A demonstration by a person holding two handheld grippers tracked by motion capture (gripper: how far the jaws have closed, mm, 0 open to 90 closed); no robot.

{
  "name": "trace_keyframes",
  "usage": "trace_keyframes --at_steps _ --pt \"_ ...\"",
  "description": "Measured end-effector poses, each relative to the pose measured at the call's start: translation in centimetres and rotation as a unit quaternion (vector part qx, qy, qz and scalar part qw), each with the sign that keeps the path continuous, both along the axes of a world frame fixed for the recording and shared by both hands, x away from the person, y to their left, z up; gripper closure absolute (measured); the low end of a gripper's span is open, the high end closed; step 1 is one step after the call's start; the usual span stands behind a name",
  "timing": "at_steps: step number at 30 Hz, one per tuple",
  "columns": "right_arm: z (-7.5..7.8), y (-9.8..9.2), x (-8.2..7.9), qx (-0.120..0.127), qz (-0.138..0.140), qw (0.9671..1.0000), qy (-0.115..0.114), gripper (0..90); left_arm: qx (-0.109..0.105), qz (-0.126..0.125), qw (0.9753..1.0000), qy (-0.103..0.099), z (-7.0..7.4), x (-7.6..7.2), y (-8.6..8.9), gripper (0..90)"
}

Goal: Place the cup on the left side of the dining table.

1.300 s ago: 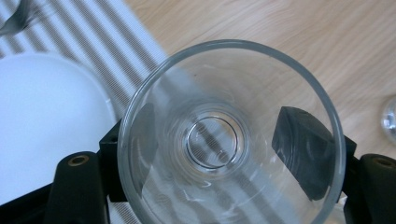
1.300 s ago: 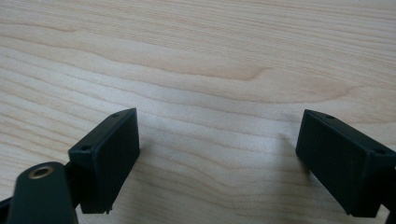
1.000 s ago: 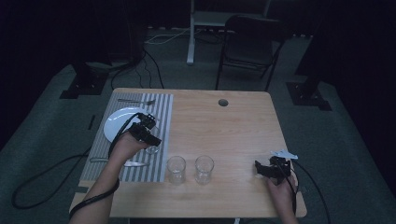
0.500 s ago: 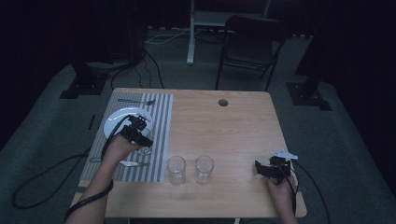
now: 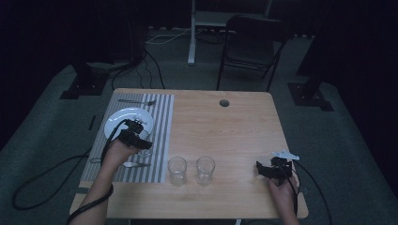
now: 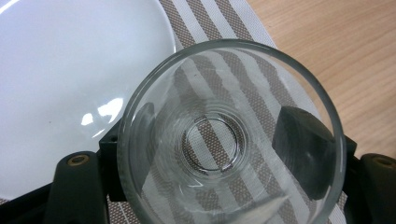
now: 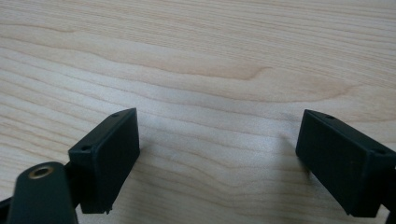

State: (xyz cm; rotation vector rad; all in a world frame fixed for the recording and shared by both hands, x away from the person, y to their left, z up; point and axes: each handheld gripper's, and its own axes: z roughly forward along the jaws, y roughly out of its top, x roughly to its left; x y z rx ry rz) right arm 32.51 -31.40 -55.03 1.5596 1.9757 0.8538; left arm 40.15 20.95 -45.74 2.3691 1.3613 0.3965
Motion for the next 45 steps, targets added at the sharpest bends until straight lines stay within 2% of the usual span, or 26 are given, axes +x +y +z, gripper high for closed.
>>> trace_keyframes --at_steps 3,6,7,9,10,11,13,19,20,22,25,28,32,33,34,36,38,40,41,43,45 --pt "0.0 0.0 0.0 0.000 0.000 1.0000 0.000 13.1 -0.002 0.006 0.9999 -0.009 -0.1 -0.2 -0.1 28.9" --pt "0.0 0.0 0.0 0.000 0.000 1.0000 0.000 13.1 -0.023 0.022 0.9991 -0.029 -0.5 -0.6 0.3 28.6" --pt "0.0 0.0 0.0 0.000 0.000 1.0000 0.000 13.1 -0.036 0.032 0.9982 -0.036 -0.6 -0.7 0.4 28.6" --pt "0.0 0.0 0.0 0.000 0.000 1.0000 0.000 13.1 -0.043 0.039 0.9968 -0.054 -1.0 -1.2 0.4 28.7" --pt "0.0 0.0 0.0 0.000 0.000 1.0000 0.000 13.1 -0.049 0.039 0.9954 -0.072 -1.2 -1.5 0.5 28.6" --pt "0.0 0.0 0.0 0.000 0.000 1.0000 0.000 13.1 -0.058 0.045 0.9940 -0.081 -1.4 -1.8 0.6 28.6" --pt "0.0 0.0 0.0 0.000 0.000 1.0000 0.000 13.1 -0.071 0.052 0.9921 -0.089 -1.7 -2.2 0.9 28.6" --pt "0.0 0.0 0.0 0.000 0.000 1.0000 0.000 13.1 -0.076 0.057 0.9918 -0.086 -2.1 -2.7 1.1 28.4" --pt "0.0 0.0 0.0 0.000 0.000 1.0000 0.000 13.1 -0.073 0.060 0.9915 -0.089 -2.1 -2.8 1.2 28.4" --pt "0.0 0.0 0.0 0.000 0.000 1.0000 0.000 13.1 -0.081 0.062 0.9902 -0.096 -2.1 -3.1 1.2 28.3" --pt "0.0 0.0 0.0 0.000 0.000 1.0000 0.000 13.1 -0.077 0.060 0.9905 -0.097 -2.3 -3.5 1.3 28.3" --pt "0.0 0.0 0.0 0.000 0.000 1.0000 0.000 13.1 -0.092 0.068 0.9886 -0.098 -2.6 -4.0 1.7 28.2" --pt "0.0 0.0 0.0 0.000 0.000 1.0000 0.000 13.1 -0.097 0.081 0.9872 -0.098 -3.0 -4.6 1.9 28.2" --pt "0.0 0.0 0.0 0.000 0.000 1.0000 0.000 13.1 -0.100 0.082 0.9873 -0.093 -3.1 -4.7 1.9 27.3" --pt "0.0 0.0 0.0 -0.001 0.000 1.0000 0.000 13.1 -0.101 0.084 0.9877 -0.084 -3.3 -4.8 1.9 19.0" --pt "0.0 0.0 0.0 -0.001 0.000 1.0000 0.000 13.1 -0.097 0.078 0.9890 -0.080 -3.4 -5.1 1.9 17.8" --pt "0.0 0.0 0.0 -0.001 0.000 1.0000 0.000 13.1 -0.094 0.081 0.9889 -0.082 -3.4 -5.4 2.0 17.8" --pt "0.0 0.0 0.0 0.000 0.000 1.0000 0.001 13.1 -0.111 0.077 0.9877 -0.079 -3.4 -5.8 2.4 16.7" --pt "0.0 0.0 0.0 0.000 0.000 1.0000 0.001 13.1 -0.113 0.069 0.9884 -0.074 -3.5 -6.0 2.5 10.4" --pt "0.0 0.0 0.0 0.000 0.000 1.0000 0.001 13.1 -0.088 0.071 0.9899 -0.085 -3.5 -6.5 2.4 10.2" --pt "0.0 0.0 0.0 0.000 0.000 1.0000 0.001 13.1 -0.089 0.072 0.9891 -0.093 -3.6 -6.9 2.6 7.7"
